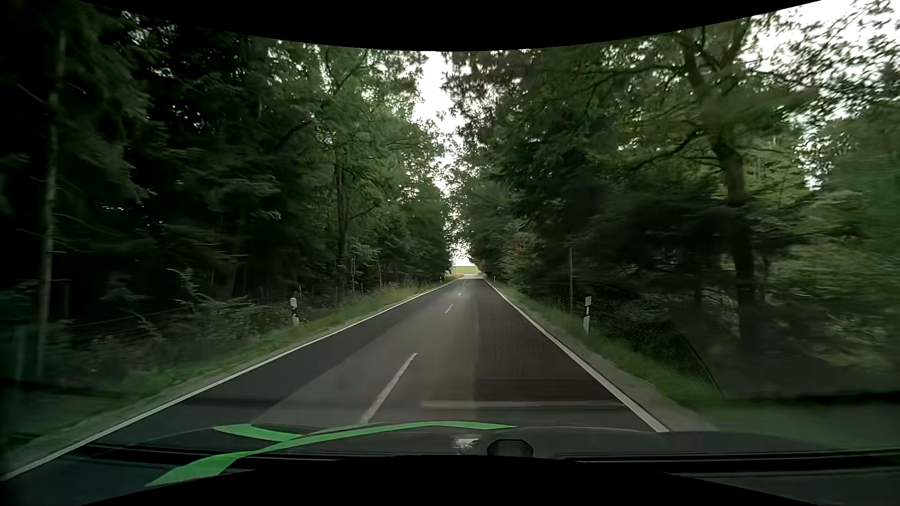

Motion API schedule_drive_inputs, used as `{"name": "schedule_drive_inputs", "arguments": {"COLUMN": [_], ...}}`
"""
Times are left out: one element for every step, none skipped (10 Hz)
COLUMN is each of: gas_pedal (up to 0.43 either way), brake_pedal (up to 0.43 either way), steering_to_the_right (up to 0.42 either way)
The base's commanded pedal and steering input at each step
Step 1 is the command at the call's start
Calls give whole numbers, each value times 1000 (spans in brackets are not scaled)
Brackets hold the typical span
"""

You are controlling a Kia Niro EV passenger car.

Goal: Follow the waypoints while adhering to traffic rules and regulations

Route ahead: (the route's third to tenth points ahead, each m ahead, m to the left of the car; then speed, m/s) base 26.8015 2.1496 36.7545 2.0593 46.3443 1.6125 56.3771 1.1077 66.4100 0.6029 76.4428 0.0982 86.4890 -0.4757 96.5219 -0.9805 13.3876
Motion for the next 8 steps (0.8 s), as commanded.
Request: {"name": "schedule_drive_inputs", "arguments": {"gas_pedal": [177,177,177,177,177,177,177,177], "brake_pedal": [0,0,0,0,0,0,0,0], "steering_to_the_right": [-3,-2,-2,-2,-2,-2,-2,-2]}}
